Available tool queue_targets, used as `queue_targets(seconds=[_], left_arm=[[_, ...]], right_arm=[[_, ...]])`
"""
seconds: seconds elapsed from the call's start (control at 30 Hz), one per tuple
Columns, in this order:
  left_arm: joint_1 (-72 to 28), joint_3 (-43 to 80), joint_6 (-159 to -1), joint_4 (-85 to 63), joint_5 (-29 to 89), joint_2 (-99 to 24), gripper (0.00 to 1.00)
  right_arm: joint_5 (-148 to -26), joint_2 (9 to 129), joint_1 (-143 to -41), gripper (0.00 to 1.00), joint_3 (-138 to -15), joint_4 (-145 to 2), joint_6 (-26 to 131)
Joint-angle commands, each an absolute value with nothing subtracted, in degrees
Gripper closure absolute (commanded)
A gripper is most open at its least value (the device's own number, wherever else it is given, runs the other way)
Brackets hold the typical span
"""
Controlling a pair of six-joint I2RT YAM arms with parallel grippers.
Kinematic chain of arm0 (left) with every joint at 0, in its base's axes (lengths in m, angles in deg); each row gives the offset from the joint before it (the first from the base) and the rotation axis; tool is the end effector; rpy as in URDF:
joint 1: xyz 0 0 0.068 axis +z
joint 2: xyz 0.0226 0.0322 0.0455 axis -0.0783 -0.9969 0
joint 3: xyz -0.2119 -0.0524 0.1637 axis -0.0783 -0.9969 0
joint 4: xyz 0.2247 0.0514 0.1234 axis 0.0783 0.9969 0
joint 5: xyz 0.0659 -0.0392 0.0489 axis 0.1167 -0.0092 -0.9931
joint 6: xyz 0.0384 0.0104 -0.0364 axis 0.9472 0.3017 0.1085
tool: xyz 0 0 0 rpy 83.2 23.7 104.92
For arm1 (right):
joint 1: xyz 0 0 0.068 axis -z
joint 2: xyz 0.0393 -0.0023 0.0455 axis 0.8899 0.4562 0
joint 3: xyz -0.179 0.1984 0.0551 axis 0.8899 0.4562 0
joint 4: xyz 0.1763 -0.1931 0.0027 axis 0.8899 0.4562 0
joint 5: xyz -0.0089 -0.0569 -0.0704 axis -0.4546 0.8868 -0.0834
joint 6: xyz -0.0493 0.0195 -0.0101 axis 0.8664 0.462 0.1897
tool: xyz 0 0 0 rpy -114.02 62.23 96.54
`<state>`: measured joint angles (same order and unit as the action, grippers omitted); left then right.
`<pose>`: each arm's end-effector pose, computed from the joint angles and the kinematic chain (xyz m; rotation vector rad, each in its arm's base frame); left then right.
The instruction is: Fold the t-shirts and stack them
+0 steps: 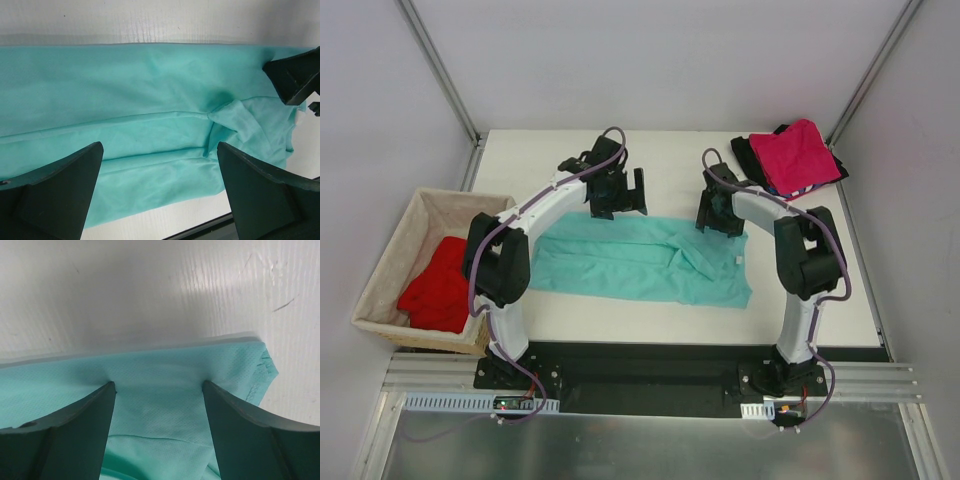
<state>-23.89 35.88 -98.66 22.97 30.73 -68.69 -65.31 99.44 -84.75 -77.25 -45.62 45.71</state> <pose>0.3674 -0.2046 0.2680 0.0365 2.5184 -0.6258 0.3767 0.1423 0.1707 -0.1065 2.5995 -0.0980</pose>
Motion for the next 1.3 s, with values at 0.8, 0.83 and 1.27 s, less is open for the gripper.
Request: queue_targets(seconds=[0.8,0.83,1.27], left_arm=[[-22.93,36.41,-97.60,23.79,35.46,-66.45,0.01],[-23.63,36.32,-97.25,23.53,36.17,-66.19,0.01],[-36.11,35.09,-99.36,15.27,47.69,-67.06,0.03]], right_arm=[[-62.94,87.99,-89.30,0.25,-84.69,-37.10,49.86],[-62.42,87.37,-89.92,0.25,-83.99,-36.92,49.78],[-58.11,71.22,-86.69,0.25,-69.93,-37.88,46.18]])
